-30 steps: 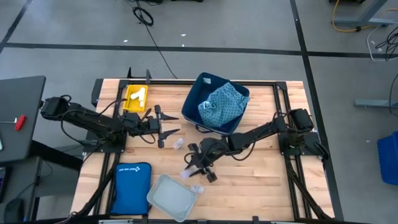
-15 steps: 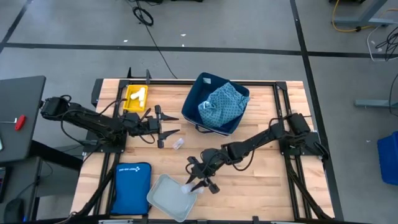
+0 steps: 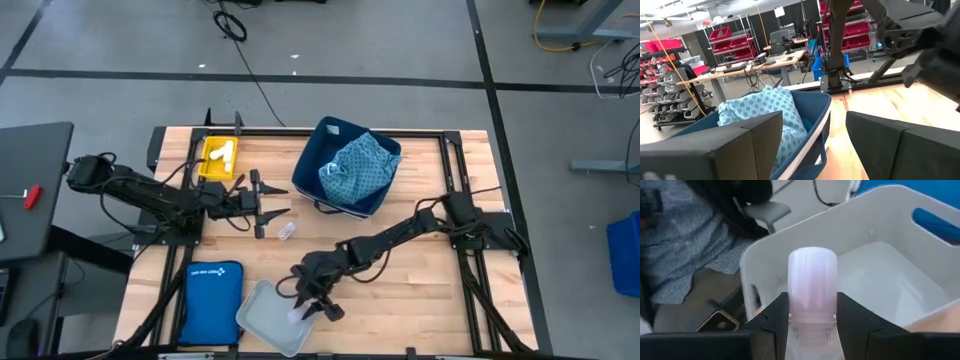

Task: Pick & place medical supplies in basket/bin
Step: Put the white pill bottle into the gray bin, then put the top transparent pill bottle into the gray bin

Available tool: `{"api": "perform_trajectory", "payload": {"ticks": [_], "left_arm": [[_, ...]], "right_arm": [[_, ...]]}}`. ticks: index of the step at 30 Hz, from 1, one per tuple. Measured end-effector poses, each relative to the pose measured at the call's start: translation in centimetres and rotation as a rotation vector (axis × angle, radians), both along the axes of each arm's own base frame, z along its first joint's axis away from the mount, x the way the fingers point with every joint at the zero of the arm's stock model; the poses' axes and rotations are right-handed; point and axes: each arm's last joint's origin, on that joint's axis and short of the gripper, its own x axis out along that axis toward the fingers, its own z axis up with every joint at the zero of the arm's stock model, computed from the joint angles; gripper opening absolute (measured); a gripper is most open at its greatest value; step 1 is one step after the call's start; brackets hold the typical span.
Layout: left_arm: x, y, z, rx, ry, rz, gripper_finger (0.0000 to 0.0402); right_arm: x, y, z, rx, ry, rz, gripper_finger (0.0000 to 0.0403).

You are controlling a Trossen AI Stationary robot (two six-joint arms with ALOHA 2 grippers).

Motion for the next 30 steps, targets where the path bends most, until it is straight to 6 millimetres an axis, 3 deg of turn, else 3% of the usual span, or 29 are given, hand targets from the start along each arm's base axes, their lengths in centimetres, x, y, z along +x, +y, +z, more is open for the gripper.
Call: {"api": "perform_trajectory", "payload": {"ticks": [12, 19, 30], "left_arm": [[0.01, -0.02, -0.24, -0.012, 0.023, -0.002, 0.0225], [0.01, -0.02, -0.24, -0.014, 0.022, -0.002, 0.0225], [0.01, -0.02, -0.24, -0.016, 0.022, -0.002, 0.0225]], "right_arm": [[0.31, 0.01, 0.11, -0.003, 0.055, -0.012, 0.0131], [0.23, 0.24, 0.07, -0.011, 0.055, -0.021, 0.019], [0.14, 0.22, 0.65, -0.094, -0.006, -0.068, 0.0199]]}}
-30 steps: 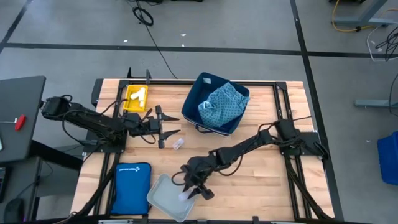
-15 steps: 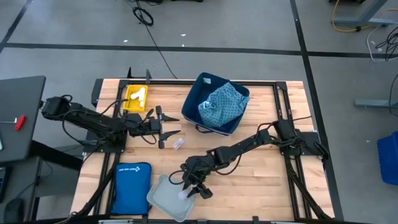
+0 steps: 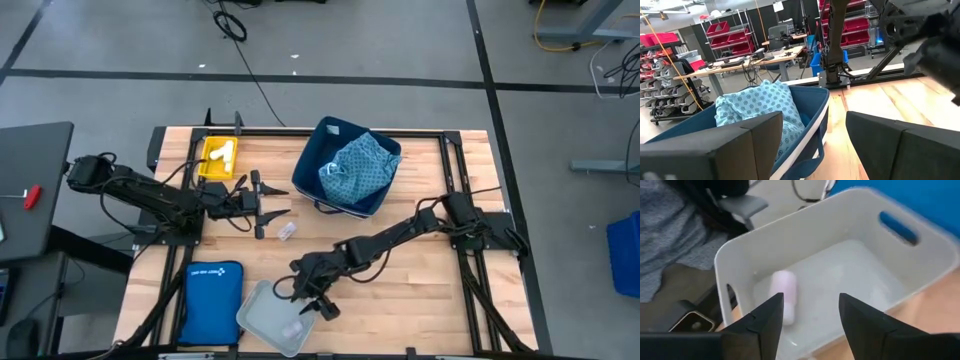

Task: Pick & place medical supplies in basket/bin
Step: Put the top transparent pill bottle into the gray bin

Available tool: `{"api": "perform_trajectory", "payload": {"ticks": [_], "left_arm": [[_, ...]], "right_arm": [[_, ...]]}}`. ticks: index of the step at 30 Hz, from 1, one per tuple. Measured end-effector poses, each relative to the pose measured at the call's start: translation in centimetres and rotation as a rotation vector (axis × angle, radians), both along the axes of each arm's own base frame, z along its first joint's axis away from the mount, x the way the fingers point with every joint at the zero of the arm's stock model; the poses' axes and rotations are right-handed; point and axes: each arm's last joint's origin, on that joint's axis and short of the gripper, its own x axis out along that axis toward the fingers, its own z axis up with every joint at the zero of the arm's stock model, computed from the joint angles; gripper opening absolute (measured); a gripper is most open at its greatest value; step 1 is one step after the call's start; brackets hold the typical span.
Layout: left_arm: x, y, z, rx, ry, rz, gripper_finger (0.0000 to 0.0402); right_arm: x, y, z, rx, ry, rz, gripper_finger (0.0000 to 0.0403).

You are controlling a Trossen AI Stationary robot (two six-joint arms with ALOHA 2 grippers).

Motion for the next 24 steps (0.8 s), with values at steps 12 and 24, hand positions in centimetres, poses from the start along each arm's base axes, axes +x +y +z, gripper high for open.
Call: {"api": "perform_trajectory", "payload": {"ticks": [12, 24], "left_arm": [[-0.1, 0.2, -1.6, -0.081, 0.141, 0.086, 0.0225], [-0.7, 0.2, -3.8, -0.219, 0.342, 0.098, 0.0224]], "right_arm": [[-2.4, -0.4, 3.8, -0.297, -0.003, -0.223, 0.015], [-2.4, 0.5, 4.4, -0.352, -0.094, -0.331, 0.0135]]}}
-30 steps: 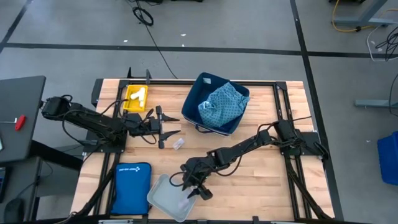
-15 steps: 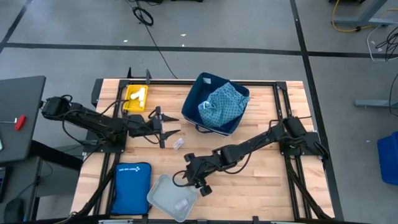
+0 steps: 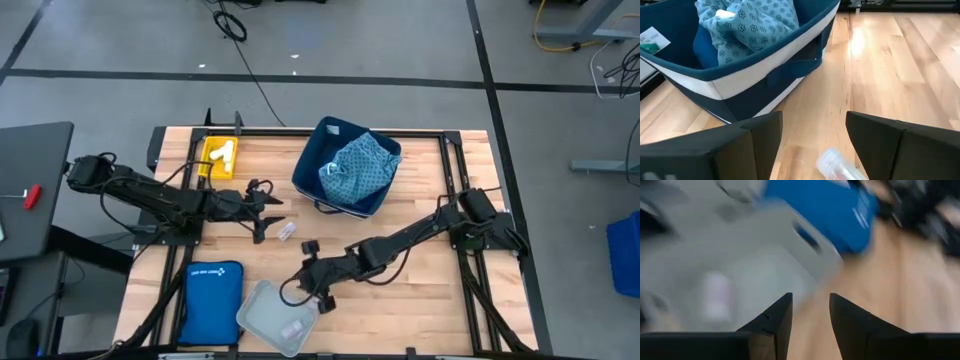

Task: Pick & place medical supplies in basket/bin
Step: Put the top transparent pill bottle into the gray bin

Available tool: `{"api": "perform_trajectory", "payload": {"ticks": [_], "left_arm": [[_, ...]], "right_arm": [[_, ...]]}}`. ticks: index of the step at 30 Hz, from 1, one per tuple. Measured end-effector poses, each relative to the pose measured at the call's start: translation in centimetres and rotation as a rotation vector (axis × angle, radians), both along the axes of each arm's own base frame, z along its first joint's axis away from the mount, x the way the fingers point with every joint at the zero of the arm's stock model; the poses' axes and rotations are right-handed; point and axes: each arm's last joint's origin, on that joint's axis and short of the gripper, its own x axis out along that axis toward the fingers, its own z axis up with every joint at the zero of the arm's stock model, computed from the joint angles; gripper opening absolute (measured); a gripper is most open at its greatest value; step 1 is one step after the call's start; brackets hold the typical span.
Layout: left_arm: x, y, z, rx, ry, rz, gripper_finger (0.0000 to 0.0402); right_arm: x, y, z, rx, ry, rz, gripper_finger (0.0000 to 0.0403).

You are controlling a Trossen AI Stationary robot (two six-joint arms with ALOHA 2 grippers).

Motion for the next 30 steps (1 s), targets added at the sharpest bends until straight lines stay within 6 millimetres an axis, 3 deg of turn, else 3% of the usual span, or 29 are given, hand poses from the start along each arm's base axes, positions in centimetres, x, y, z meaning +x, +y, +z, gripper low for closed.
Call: {"api": "perform_trajectory", "payload": {"ticks": [4, 10, 14, 21, 30], "left_arm": [[0.0, 0.0, 0.0, -0.005, -0.001, 0.003, 0.0224], [0.0, 0.0, -0.1, -0.028, 0.0, 0.013, 0.0224], [0.0, 0.0, -0.1, -0.03, 0.001, 0.019, 0.0224], [-0.1, 0.1, -0.2, -0.04, 0.009, 0.036, 0.0224], [-0.1, 0.4, -0.8, -0.136, 0.057, 0.021, 0.0224]], "right_arm": [[0.7, 0.5, 1.1, 0.106, -0.106, 0.187, 0.0135], [1.3, -0.8, 2.3, 0.198, -0.177, 0.284, 0.0135], [1.1, -1.2, 2.0, 0.316, -0.464, 0.359, 0.0135], [-3.8, -4.1, -1.2, 0.328, -0.822, 0.133, 0.0135], [-11.3, -6.3, -3.1, 0.261, -0.743, -0.094, 0.0135]]}}
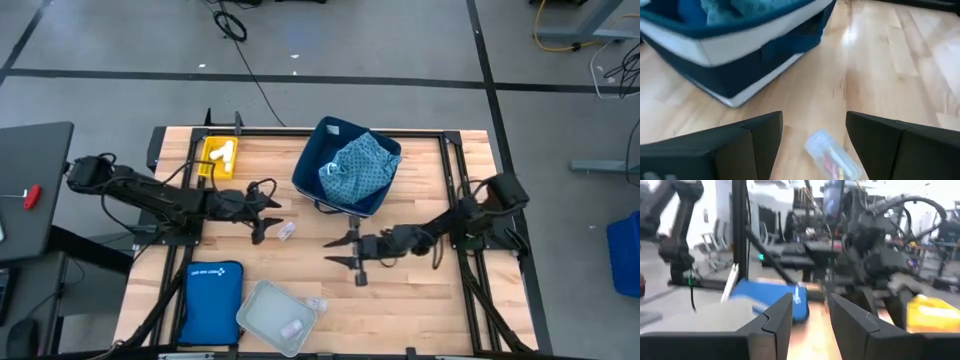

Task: Pick & place medical supplies in basket/bin
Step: Put the top transparent pill bottle into the gray bin

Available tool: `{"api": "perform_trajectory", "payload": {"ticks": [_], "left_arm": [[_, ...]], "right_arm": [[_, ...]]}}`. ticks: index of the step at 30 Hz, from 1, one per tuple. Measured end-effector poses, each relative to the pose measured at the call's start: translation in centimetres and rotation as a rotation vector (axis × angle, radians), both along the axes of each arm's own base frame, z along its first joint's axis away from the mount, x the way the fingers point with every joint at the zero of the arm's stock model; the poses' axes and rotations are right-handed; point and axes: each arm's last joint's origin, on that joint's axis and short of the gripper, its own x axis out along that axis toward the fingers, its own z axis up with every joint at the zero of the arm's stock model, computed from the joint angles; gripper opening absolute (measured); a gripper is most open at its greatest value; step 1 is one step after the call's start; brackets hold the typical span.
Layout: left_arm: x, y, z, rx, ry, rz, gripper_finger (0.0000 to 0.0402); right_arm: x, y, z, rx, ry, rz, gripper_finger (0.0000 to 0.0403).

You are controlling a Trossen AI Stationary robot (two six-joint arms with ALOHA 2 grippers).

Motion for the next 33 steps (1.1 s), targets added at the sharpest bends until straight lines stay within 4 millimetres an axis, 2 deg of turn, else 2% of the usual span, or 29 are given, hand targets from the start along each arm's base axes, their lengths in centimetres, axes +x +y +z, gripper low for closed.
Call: {"api": "perform_trajectory", "payload": {"ticks": [5, 9, 13, 19, 28, 33], "left_arm": [[0.3, 0.7, -1.1, -0.053, 0.062, 0.042, 0.0225], [1.3, 1.3, -1.7, -0.09, 0.128, 0.074, 0.0229], [2.9, 1.3, -1.7, -0.097, 0.185, 0.083, 0.0238], [4.7, 1.3, -1.2, -0.13, 0.375, 0.071, 0.025], [6.1, 0.8, 1.5, -0.265, 0.442, -0.022, 0.0271], [6.4, 0.5, 0.3, -0.353, 0.503, -0.009, 0.0277]], "right_arm": [[-2.6, -0.2, -0.8, -0.027, 0.05, -0.062, 0.0135], [-3.5, -0.1, -1.4, -0.068, 0.108, -0.094, 0.0135], [-3.6, -0.1, -1.8, -0.102, 0.15, -0.094, 0.0135], [-3.8, 0.1, -2.4, -0.143, 0.205, -0.086, 0.0135], [-4.0, 0.2, -3.4, -0.192, 0.302, -0.076, 0.0135], [-4.1, 0.2, -3.7, -0.208, 0.335, -0.075, 0.0135]]}}
